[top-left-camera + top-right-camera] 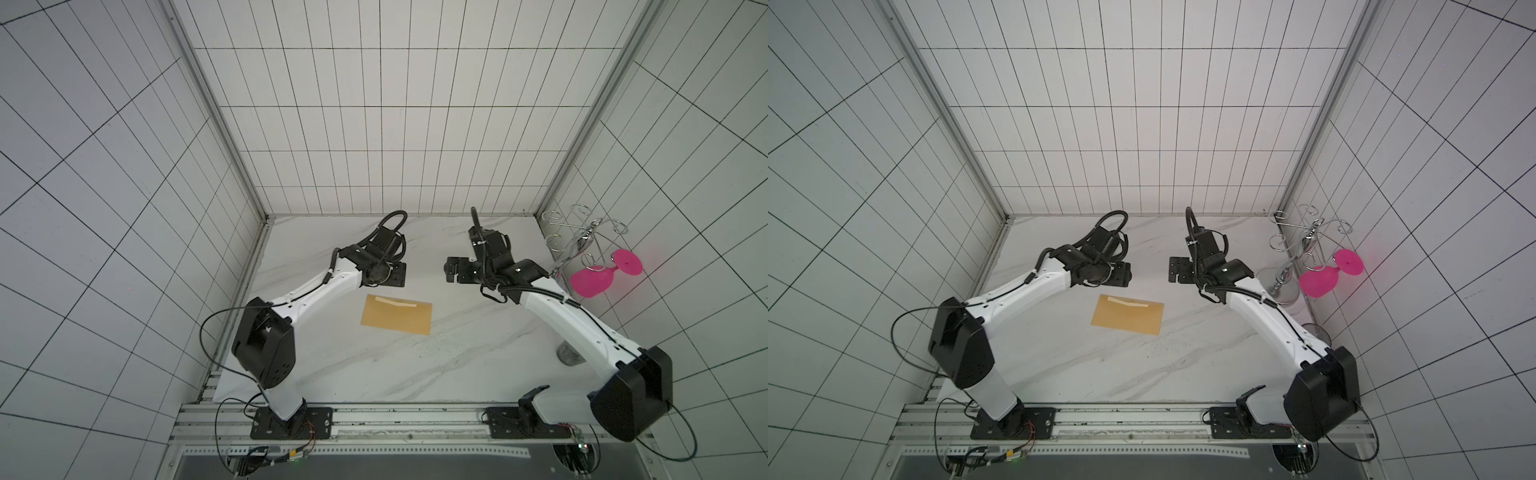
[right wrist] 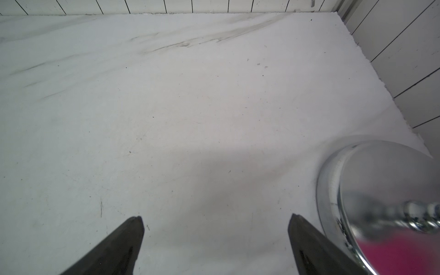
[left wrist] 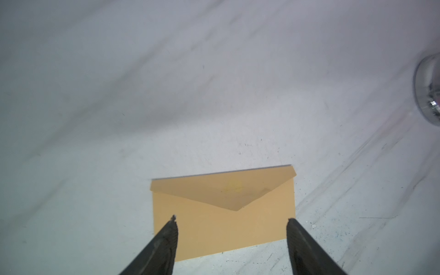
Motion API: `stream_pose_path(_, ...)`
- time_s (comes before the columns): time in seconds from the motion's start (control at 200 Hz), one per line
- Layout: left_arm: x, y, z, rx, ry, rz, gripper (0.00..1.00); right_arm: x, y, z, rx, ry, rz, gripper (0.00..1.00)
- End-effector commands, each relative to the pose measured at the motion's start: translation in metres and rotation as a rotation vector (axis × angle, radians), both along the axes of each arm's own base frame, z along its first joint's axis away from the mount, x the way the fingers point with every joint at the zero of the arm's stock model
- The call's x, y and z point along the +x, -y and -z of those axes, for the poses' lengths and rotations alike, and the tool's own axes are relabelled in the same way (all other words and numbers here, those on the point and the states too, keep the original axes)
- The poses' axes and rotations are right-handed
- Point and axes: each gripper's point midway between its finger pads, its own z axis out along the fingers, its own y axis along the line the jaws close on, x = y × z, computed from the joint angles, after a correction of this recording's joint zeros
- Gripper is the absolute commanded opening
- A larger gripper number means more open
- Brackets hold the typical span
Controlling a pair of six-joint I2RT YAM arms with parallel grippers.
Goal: Fold the letter paper in half and place it into the envelope
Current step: Adjust the envelope at the center of the board, then reset both arms
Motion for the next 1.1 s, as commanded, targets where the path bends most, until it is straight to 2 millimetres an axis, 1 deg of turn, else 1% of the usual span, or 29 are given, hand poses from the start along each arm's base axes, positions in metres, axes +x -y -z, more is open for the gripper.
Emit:
stream_pose_path(0.0,0.013,-0.069,-0.061,-0.031,0.171,-0.173,0.8,0.003,0.065,0.001,-0.097,0.015,0.17,0.99)
stream_pose_path(0.05,0.016,-0.111,-0.068,-0.033,0.256,-0.284,0.81,0.003,0.097,0.011,-0.128,0.019,0.279,0.98)
stream_pose_path(0.065,0.017,-0.126,-0.065,-0.024,0.278,-0.328,0.84,0.002,0.107,0.015,-0.14,0.02,0.315,0.99)
stream_pose_path(0.08,0.017,-0.14,-0.068,-0.023,0.313,-0.375,0.86,0.002,0.116,0.019,-0.152,0.023,0.348,0.98)
stream_pose_path(0.11,0.013,-0.173,-0.062,-0.003,0.363,-0.479,0.89,0.0,0.133,0.03,-0.182,0.022,0.404,0.98)
stream_pose_path(0.155,0.005,-0.213,-0.053,0.02,0.448,-0.601,0.91,-0.002,0.154,0.046,-0.24,0.033,0.473,0.98)
stream_pose_path(0.17,0.0,-0.224,-0.047,0.031,0.464,-0.636,0.92,-0.003,0.16,0.052,-0.267,0.037,0.489,0.99)
stream_pose_path(0.18,-0.001,-0.231,-0.046,0.033,0.484,-0.655,0.93,-0.002,0.162,0.057,-0.281,0.043,0.494,0.99)
stream_pose_path(0.205,-0.008,-0.245,-0.034,0.052,0.512,-0.691,0.94,-0.002,0.165,0.069,-0.31,0.048,0.484,0.99)
stream_pose_path(0.235,-0.015,-0.259,-0.024,0.084,0.547,-0.731,0.94,0.003,0.16,0.084,-0.341,0.057,0.418,0.99)
stream_pose_path(0.285,-0.026,-0.279,-0.002,0.155,0.571,-0.791,0.95,0.005,0.156,0.105,-0.369,0.04,0.359,0.99)
stream_pose_path(0.32,-0.032,-0.287,0.011,0.198,0.576,-0.81,0.95,0.006,0.158,0.116,-0.387,0.014,0.357,0.98)
stream_pose_path(0.375,-0.032,-0.291,0.029,0.24,0.564,-0.789,0.95,0.01,0.16,0.127,-0.397,0.01,0.362,0.99)
stream_pose_path(0.42,-0.029,-0.294,0.042,0.259,0.558,-0.783,0.95,0.016,0.154,0.135,-0.376,0.042,0.33,0.99)
stream_pose_path(0.44,-0.027,-0.295,0.047,0.261,0.557,-0.785,0.95,0.021,0.149,0.138,-0.351,0.067,0.292,0.99)
stream_pose_path(0.485,-0.021,-0.298,0.06,0.244,0.551,-0.791,0.95,0.027,0.139,0.138,-0.323,0.062,0.229,0.99)
stream_pose_path(0.55,-0.009,-0.3,0.079,0.192,0.519,-0.792,0.95,0.039,0.132,0.134,-0.295,0.124,0.203,0.98)
stream_pose_path(0.57,-0.002,-0.302,0.08,0.185,0.515,-0.788,0.95,0.042,0.13,0.132,-0.289,0.142,0.197,0.98)
stream_pose_path(0.635,0.011,-0.308,0.088,0.208,0.416,-0.807,0.95,0.051,0.128,0.129,-0.277,0.178,0.187,0.99)
stream_pose_path(0.69,0.026,-0.312,0.085,0.219,0.451,-0.798,0.95,0.056,0.125,0.131,-0.27,0.168,0.165,0.99)
stream_pose_path(0.795,0.055,-0.307,0.075,0.231,0.558,-0.709,0.95,0.055,0.115,0.132,-0.236,0.172,0.087,0.99)
stream_pose_path(0.82,0.06,-0.307,0.077,0.236,0.565,-0.701,0.93,0.053,0.113,0.13,-0.23,0.191,0.068,0.99)
stream_pose_path(0.86,0.065,-0.308,0.083,0.234,0.563,-0.694,0.95,0.05,0.113,0.127,-0.228,0.217,0.063,0.99)
stream_pose_path(0.9,0.065,-0.303,0.083,0.236,0.571,-0.672,0.95,0.048,0.116,0.124,-0.223,0.242,0.072,0.99)
stream_pose_path(0.934,0.058,-0.294,0.084,0.214,0.579,-0.628,0.94,0.046,0.119,0.122,-0.218,0.255,0.079,0.98)
stream_pose_path(0.959,0.052,-0.29,0.081,0.194,0.633,-0.606,0.94,0.046,0.122,0.121,-0.217,0.262,0.086,0.99)
stream_pose_path(1.014,0.038,-0.277,0.084,0.159,0.723,-0.535,0.94,0.048,0.125,0.121,-0.231,0.266,0.093,0.99)
stream_pose_path(1.039,0.036,-0.272,0.078,0.141,0.766,-0.505,0.93,0.05,0.126,0.119,-0.242,0.275,0.087,0.99)
stream_pose_path(1.094,0.032,-0.267,0.079,0.132,0.758,-0.47,0.93,0.054,0.125,0.119,-0.265,0.297,0.071,0.99)
